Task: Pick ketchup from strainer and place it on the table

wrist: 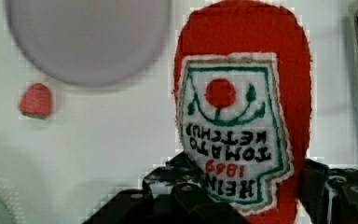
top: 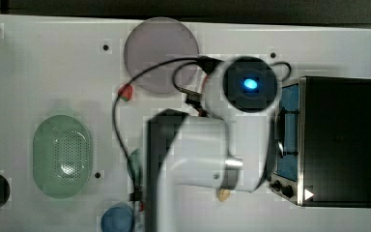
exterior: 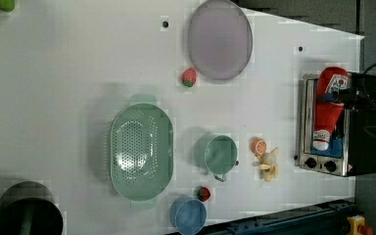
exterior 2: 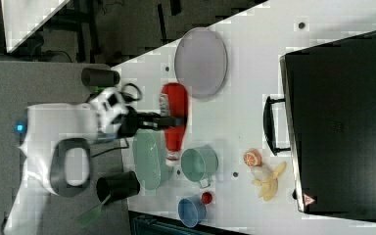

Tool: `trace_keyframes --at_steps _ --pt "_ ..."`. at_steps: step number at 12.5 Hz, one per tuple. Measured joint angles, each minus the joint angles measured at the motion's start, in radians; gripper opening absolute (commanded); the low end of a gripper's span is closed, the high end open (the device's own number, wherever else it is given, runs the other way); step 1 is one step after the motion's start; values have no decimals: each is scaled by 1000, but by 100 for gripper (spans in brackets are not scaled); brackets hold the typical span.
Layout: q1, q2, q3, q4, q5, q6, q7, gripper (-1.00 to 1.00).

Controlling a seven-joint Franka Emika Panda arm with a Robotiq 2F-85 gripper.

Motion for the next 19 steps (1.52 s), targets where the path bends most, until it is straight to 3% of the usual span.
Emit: trace_keyframes --at_steps 4,7,8,12,16,19 --pt "-18 10 -14 -172 -11 144 -8 13" --pt "-4 93 8 -229 -12 195 -23 13" --pt "5 138 11 -230 -8 227 -29 19" --pt "19 269 27 -250 -10 376 -35 99" --pt "23 252 33 -244 -3 327 -34 100" --pt "23 116 16 -209 -1 177 46 100"
